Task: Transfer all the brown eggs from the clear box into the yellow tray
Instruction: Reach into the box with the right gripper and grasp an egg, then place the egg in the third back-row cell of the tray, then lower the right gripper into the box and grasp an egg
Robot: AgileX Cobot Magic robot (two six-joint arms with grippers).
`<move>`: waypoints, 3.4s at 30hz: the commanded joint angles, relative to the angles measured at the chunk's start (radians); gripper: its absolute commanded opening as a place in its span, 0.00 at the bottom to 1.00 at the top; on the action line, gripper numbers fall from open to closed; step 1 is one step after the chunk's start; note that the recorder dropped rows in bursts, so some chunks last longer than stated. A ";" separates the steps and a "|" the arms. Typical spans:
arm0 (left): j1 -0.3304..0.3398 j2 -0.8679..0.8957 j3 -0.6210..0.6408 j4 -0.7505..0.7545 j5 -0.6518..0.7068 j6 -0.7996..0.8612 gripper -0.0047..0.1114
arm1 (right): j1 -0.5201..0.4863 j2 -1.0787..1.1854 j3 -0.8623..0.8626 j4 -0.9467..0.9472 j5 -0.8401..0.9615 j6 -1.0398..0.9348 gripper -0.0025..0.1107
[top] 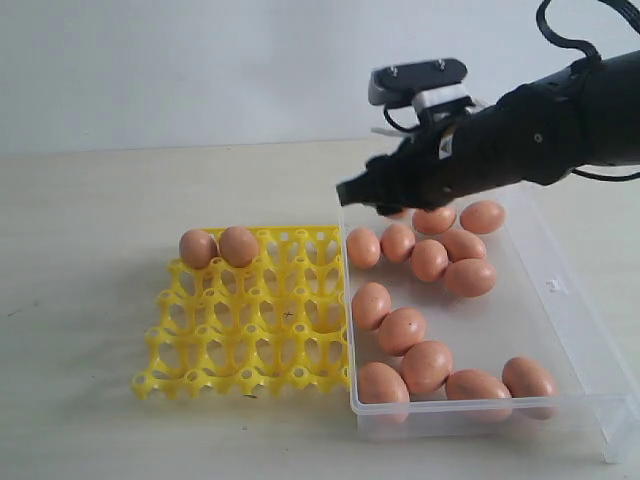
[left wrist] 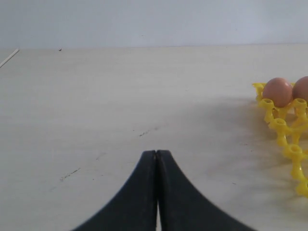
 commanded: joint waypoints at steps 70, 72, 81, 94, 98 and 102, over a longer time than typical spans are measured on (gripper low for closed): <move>-0.005 -0.006 -0.004 -0.006 -0.014 -0.005 0.04 | 0.051 -0.057 0.180 0.191 0.115 -0.060 0.56; -0.005 -0.006 -0.004 -0.006 -0.014 -0.005 0.04 | 0.051 -0.045 0.180 0.198 0.099 -0.046 0.56; -0.005 -0.006 -0.004 -0.006 -0.014 -0.005 0.04 | 0.051 0.047 0.180 0.196 0.069 -0.027 0.56; -0.005 -0.006 -0.004 -0.006 -0.014 -0.005 0.04 | 0.051 0.107 0.180 0.187 0.069 -0.026 0.56; -0.005 -0.006 -0.004 -0.006 -0.014 -0.005 0.04 | 0.051 0.107 0.180 0.187 0.044 -0.026 0.49; -0.005 -0.006 -0.004 -0.006 -0.014 -0.005 0.04 | 0.051 0.105 0.177 0.187 0.043 -0.028 0.21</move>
